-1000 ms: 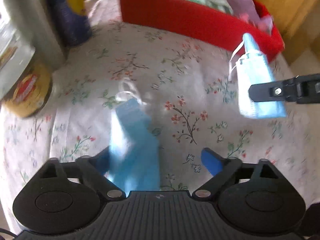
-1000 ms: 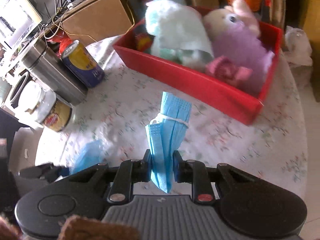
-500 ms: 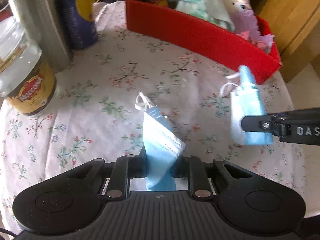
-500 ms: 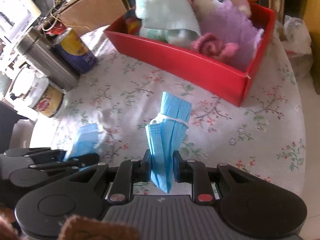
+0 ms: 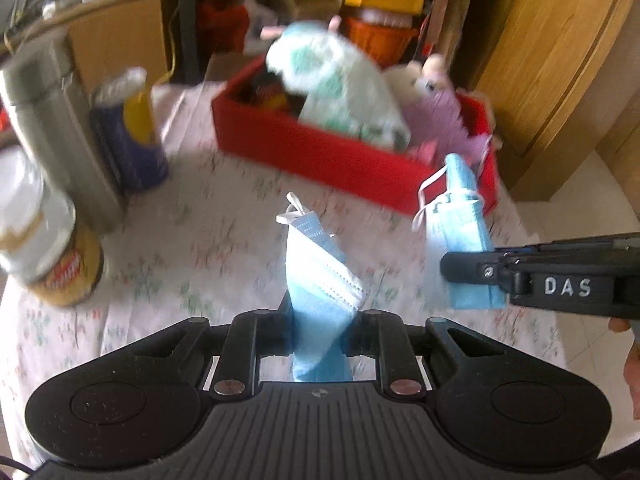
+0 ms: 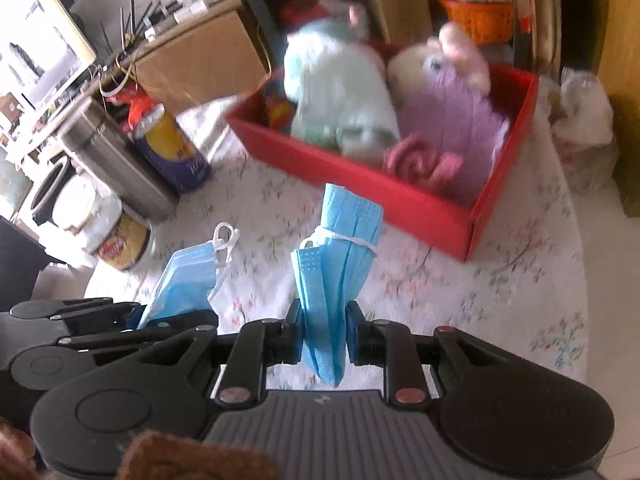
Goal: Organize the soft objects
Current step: 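Carry the blue mask with the left tool while the right tool carries its mask to the box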
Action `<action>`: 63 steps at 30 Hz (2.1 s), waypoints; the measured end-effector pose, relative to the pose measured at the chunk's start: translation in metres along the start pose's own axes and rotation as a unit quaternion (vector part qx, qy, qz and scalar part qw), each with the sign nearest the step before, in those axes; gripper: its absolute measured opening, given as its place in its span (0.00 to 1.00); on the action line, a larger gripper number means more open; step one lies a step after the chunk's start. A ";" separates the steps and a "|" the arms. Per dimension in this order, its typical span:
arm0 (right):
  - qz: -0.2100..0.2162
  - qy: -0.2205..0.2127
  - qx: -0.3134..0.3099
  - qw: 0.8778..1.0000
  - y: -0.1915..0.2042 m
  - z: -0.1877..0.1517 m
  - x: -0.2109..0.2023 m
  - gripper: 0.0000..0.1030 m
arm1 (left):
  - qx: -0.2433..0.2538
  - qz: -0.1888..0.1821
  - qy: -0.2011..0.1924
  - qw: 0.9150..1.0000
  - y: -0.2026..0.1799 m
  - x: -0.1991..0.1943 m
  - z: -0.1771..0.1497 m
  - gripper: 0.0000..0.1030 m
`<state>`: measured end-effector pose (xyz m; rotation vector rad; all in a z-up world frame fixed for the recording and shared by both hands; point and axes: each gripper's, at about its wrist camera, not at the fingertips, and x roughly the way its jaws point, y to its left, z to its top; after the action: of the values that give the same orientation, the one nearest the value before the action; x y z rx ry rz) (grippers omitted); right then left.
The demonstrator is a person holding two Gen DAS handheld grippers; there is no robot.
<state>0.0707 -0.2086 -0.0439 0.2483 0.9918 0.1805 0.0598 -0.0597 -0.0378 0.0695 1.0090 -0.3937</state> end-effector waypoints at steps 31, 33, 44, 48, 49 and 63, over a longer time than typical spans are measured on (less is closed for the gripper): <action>-0.034 -0.137 -0.007 0.990 -0.005 0.046 -0.059 0.00 | 0.011 0.014 -0.111 0.994 -0.023 -0.020 0.077 0.21; -0.033 -0.146 -0.003 0.989 -0.007 0.051 -0.062 0.00 | 0.008 0.012 -0.115 0.993 -0.023 -0.018 0.083 0.22; -0.045 -0.169 0.007 0.985 -0.017 0.071 -0.061 0.00 | 0.013 0.021 -0.130 0.991 -0.031 -0.007 0.105 0.25; -0.047 -0.172 0.012 0.984 -0.021 0.076 -0.060 0.00 | 0.016 0.023 -0.134 0.991 -0.033 -0.004 0.111 0.25; -0.048 -0.173 0.013 0.984 -0.023 0.077 -0.059 0.00 | 0.016 0.024 -0.134 0.991 -0.033 -0.003 0.113 0.26; -0.067 -0.165 0.019 0.984 -0.037 0.093 -0.040 0.00 | 0.014 0.036 -0.135 0.990 -0.036 0.024 0.136 0.27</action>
<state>0.1295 -0.2656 0.0265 0.2366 0.6794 -0.0034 0.1682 -0.1317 0.0198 0.0747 0.7326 -0.3410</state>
